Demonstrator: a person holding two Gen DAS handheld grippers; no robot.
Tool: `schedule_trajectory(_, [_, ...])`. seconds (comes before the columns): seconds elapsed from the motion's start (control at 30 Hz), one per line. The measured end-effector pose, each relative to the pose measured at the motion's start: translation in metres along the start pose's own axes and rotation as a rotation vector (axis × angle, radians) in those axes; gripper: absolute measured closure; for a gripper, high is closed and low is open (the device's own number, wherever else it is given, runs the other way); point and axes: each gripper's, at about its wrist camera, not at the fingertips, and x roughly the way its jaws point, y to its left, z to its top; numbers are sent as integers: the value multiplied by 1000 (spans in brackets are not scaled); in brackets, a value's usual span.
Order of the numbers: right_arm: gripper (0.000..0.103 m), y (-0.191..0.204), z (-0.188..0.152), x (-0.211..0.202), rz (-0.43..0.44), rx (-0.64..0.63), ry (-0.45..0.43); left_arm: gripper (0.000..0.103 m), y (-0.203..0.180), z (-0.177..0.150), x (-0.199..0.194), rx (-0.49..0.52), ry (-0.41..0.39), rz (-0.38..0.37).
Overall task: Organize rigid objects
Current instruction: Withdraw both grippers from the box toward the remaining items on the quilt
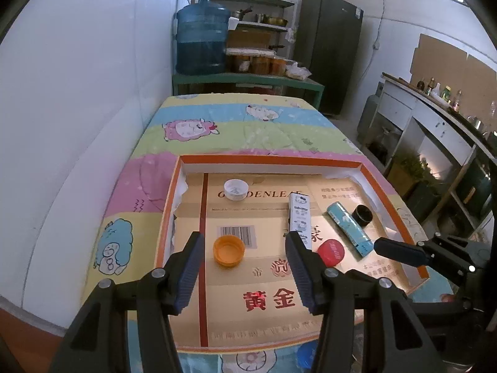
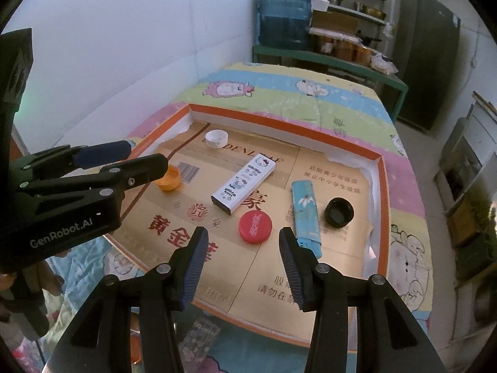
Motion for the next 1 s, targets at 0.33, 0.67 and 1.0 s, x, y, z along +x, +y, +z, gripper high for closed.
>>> schedule_trajectory(0.33, [54, 5, -7, -22, -7, 6, -25, 49, -4, -4, -23, 4, -22, -17])
schedule_trajectory(0.67, [54, 13, -18, -44, -7, 13, -42, 49, -8, -12, -52, 17, -51, -39])
schedule_trajectory(1.0, [54, 21, -37, -70, -10, 25, -61, 49, -11, -25, -80, 18, -75, -59])
